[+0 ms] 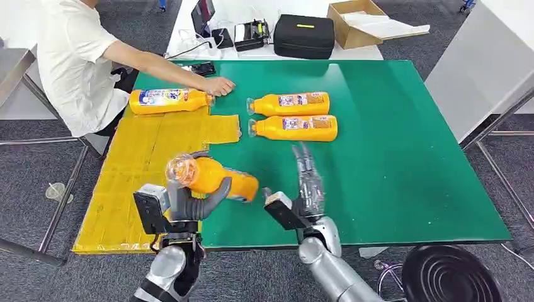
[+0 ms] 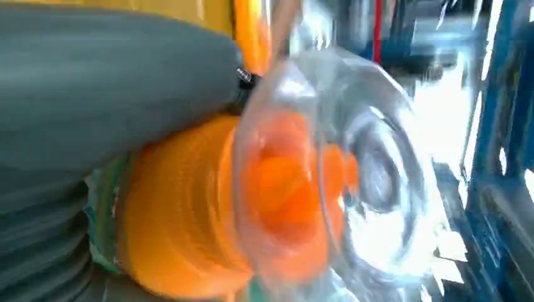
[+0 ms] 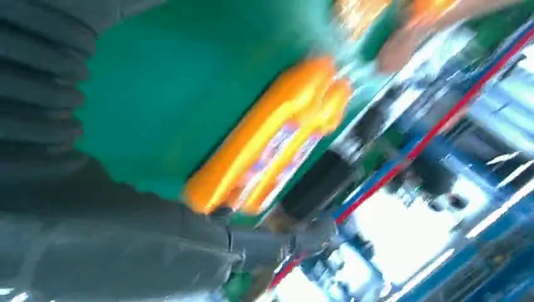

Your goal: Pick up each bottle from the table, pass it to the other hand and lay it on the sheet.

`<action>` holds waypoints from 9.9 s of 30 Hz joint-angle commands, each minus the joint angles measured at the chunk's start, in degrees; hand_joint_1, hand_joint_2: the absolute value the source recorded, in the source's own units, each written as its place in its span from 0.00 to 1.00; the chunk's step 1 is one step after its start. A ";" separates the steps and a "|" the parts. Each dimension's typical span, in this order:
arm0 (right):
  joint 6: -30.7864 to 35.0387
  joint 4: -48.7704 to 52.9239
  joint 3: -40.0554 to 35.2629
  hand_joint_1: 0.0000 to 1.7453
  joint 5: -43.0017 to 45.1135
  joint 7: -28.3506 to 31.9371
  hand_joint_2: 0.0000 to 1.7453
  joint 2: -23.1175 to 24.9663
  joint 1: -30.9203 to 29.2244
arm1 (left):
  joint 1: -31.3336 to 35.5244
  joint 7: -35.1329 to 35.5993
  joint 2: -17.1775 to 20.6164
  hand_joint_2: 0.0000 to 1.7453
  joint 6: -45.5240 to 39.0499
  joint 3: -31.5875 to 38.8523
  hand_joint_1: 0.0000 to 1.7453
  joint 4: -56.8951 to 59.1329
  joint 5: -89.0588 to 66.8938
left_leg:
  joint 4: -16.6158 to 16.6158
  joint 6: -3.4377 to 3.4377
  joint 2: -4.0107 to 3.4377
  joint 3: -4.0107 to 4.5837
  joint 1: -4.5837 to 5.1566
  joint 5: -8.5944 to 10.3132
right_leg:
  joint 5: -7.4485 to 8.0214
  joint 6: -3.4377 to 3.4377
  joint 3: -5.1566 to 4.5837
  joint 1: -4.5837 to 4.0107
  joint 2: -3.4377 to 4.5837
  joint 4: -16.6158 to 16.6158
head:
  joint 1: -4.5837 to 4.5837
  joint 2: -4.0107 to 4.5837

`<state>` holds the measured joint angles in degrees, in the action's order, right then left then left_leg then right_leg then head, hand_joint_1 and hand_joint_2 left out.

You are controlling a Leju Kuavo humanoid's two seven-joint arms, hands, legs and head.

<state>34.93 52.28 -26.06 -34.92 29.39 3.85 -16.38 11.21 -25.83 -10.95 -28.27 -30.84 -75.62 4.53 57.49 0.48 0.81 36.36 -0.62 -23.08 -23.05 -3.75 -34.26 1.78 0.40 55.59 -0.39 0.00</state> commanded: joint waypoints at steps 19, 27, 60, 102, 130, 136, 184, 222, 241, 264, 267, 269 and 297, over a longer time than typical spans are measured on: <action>2.74 0.92 18.85 0.00 -2.40 4.22 1.00 1.01 2.30 | 2.75 11.00 7.11 1.00 -11.00 9.45 1.00 6.97 -57.58 | -0.02 -0.01 -0.02 -0.17 -0.02 -0.04 | -0.03 0.15 0.19 -0.04 -0.03 -0.02 | 0.00 0.00; -1.16 -1.89 16.39 0.00 -0.44 4.73 1.00 1.69 0.39 | 15.32 20.99 11.06 1.00 -2.24 4.61 1.00 23.56 -77.53 | -0.01 -0.06 -0.01 -0.23 -0.06 -0.01 | -0.01 0.22 0.26 -0.10 -0.07 -0.02 | 0.02 0.00; -5.48 -6.50 14.13 0.00 -0.50 6.28 1.00 2.36 -1.97 | 33.81 19.15 6.99 1.00 24.92 -1.92 0.00 44.87 -71.62 | 0.11 0.00 -0.02 -0.18 -0.08 -0.01 | -0.07 0.24 0.26 -0.12 -0.08 0.07 | 0.02 0.00; 4.43 -8.44 9.68 0.00 -22.88 -8.66 1.00 -5.76 -4.87 | 13.75 4.36 11.44 1.00 23.63 -4.10 0.00 8.07 -43.74 | 0.05 0.00 -0.03 -0.14 0.01 0.01 | -0.04 0.21 0.23 -0.07 -0.05 0.02 | 0.02 0.00; -18.14 -32.62 7.52 0.00 -30.84 -21.79 1.00 -12.20 -21.60 | 5.83 0.67 5.73 1.00 20.15 -4.28 0.00 5.66 -27.11 | 0.13 0.20 0.13 -0.13 0.21 0.04 | -0.02 0.12 0.32 0.05 -0.29 0.01 | 0.09 0.00; -21.04 -32.39 7.42 0.00 -30.43 -20.04 1.00 -12.32 -22.30 | 5.89 0.42 5.87 1.00 19.79 -4.53 0.00 5.72 -27.01 | 0.07 0.19 0.21 0.01 0.23 0.16 | 0.06 0.06 0.17 0.10 -0.34 -0.01 | 0.09 0.00; -38.31 -2.41 25.26 1.00 19.73 4.30 1.00 -2.71 -1.24 | -2.76 3.43 -1.40 1.00 19.95 0.69 0.00 5.63 19.61 | 0.04 0.13 0.07 -0.27 0.15 -0.03 | -0.06 0.20 0.44 -0.02 -0.22 -0.06 | 0.07 0.00; -46.97 -5.63 -4.17 1.00 19.85 7.02 1.00 1.49 -4.03 | 4.97 7.83 -0.85 1.00 35.52 -1.99 0.00 15.28 28.00 | 0.05 0.13 0.09 -0.11 0.05 0.05 | -0.02 0.19 0.25 -0.01 -0.25 0.00 | 0.09 0.00; -47.66 -4.62 -9.03 1.00 21.86 7.62 1.00 1.50 -3.31 | 6.04 3.30 -2.65 1.00 28.92 0.22 0.00 12.56 25.82 | 0.04 0.16 0.28 0.13 0.09 0.17 | 0.02 0.04 0.05 0.06 -0.39 0.01 | 0.09 0.00; -45.45 -7.45 -7.22 0.00 24.61 5.68 1.00 1.97 -3.85 | 4.80 -0.80 -2.61 1.00 25.20 1.44 1.00 9.95 20.38 | 0.04 0.16 0.25 -0.03 0.05 0.09 | -0.03 0.11 0.23 0.01 -0.39 -0.02 | 0.11 0.00; -42.71 -8.27 -5.43 0.00 24.52 5.09 1.00 2.33 -3.73 | 4.96 -1.30 -2.16 1.00 23.33 1.41 1.00 10.12 17.59 | 0.04 0.16 0.22 -0.07 0.05 0.08 | -0.04 0.14 0.26 0.00 -0.37 -0.03 | 0.11 0.00; -38.43 -8.87 -3.56 0.00 23.82 4.03 1.00 2.14 -3.42 | 4.85 -1.63 -1.04 1.00 21.46 0.97 1.00 9.59 14.42 | 0.00 0.16 0.30 0.08 0.09 0.17 | 0.02 0.04 0.10 0.07 -0.41 -0.03 | 0.11 0.00; 2.31 5.74 18.57 0.00 0.81 9.67 1.00 0.45 1.56 | 17.20 17.89 10.44 1.00 8.83 4.79 0.92 31.10 -61.89 | 0.04 0.13 0.23 -0.04 0.03 0.13 | -0.02 0.15 0.20 -0.01 -0.40 -0.01 | 0.09 0.00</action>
<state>35.19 60.37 -8.02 -34.82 39.65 4.13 -12.96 20.20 -8.68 -0.77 -25.44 -26.67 -58.84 -58.09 57.51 0.64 1.08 36.57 -0.52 -22.82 -22.96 -3.84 -34.36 1.89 0.04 55.60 -0.31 0.00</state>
